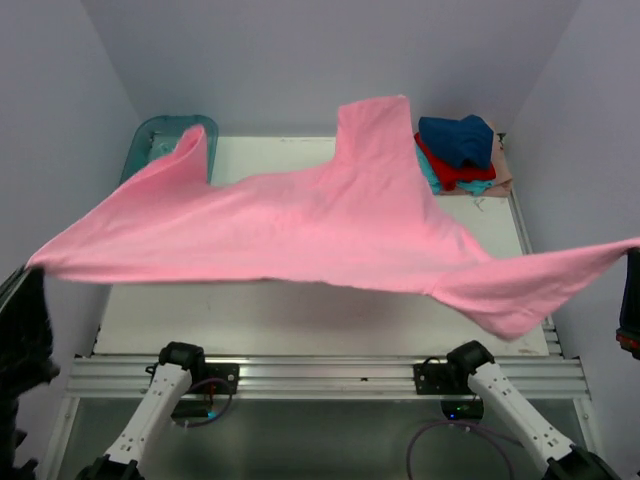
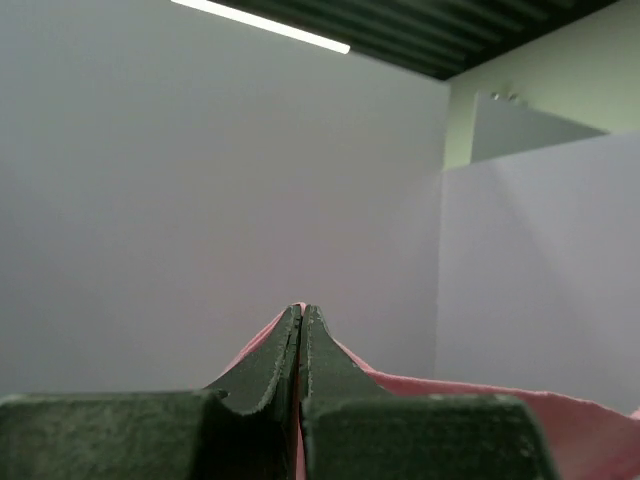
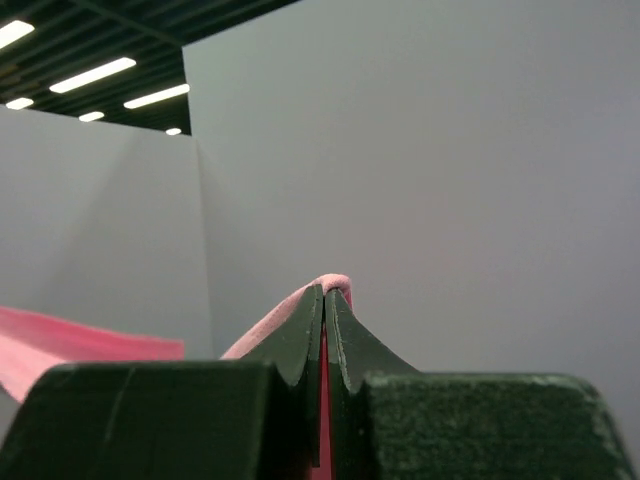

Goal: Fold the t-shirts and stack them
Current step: Flatten the tshirt out

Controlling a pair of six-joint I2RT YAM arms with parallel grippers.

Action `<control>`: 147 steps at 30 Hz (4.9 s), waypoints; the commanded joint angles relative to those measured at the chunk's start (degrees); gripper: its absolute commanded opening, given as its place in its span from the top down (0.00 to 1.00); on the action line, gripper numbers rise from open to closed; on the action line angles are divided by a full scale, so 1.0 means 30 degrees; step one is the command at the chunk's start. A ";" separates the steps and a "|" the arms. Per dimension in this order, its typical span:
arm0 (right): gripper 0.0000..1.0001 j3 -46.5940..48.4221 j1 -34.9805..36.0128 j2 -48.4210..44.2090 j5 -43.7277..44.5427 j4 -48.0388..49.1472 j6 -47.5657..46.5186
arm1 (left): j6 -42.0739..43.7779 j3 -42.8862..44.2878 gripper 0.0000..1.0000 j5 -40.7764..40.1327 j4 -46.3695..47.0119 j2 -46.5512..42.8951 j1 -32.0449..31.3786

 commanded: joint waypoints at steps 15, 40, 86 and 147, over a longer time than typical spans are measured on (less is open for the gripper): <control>1.00 0.1081 -0.0713 0.9948 0.6566 -0.1748 0.2549 | -0.0209 -0.4853 1.00 -0.4799 0.1588 0.6299 0.0008; 1.00 0.3534 -0.3174 3.0492 0.5807 0.5073 0.2232 | -0.4313 -0.8349 1.00 -0.5827 0.9587 2.4230 0.2672; 1.00 -1.0285 -0.0977 1.7529 0.4900 0.7104 0.5357 | -0.3842 -1.3080 0.00 -0.2605 1.0003 1.6976 0.0127; 1.00 -0.4933 -0.3934 3.0170 0.7596 -0.3068 1.0523 | -0.4430 -2.1238 1.00 -0.4242 0.2323 1.6118 -0.0256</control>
